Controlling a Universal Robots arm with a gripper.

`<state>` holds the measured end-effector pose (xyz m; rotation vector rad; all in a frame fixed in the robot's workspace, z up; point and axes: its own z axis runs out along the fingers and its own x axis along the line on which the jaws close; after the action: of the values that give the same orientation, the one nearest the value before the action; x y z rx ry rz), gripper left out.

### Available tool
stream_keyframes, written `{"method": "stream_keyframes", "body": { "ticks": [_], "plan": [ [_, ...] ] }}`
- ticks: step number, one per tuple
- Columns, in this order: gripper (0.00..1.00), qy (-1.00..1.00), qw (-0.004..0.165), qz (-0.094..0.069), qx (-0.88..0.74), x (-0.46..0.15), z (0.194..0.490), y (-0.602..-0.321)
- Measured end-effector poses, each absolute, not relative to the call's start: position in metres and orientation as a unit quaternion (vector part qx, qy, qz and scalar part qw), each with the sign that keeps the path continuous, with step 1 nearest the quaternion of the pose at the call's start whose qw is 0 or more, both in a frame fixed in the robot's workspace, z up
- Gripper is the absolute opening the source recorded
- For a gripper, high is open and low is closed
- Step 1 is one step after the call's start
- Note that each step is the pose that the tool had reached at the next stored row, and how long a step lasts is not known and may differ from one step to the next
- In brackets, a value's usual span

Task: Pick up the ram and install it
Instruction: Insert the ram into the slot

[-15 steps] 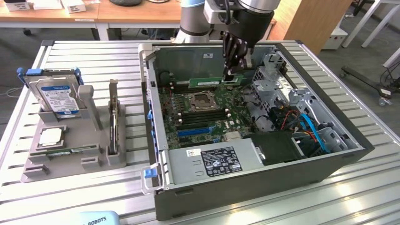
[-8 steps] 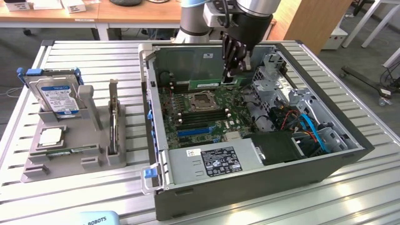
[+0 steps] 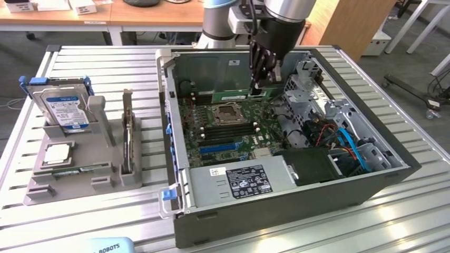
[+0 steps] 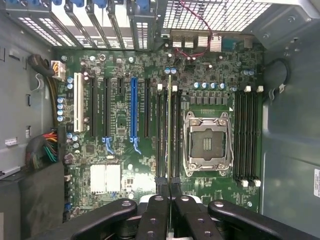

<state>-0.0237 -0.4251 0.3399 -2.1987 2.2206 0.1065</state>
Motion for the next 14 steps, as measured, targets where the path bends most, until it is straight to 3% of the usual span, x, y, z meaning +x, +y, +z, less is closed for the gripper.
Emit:
{"method": "stream_keyframes", "body": {
  "ticks": [14],
  "plan": [
    [0.12, 0.710, 0.007, 0.034, -0.703, -0.024, 0.326, -0.425]
  ]
}}
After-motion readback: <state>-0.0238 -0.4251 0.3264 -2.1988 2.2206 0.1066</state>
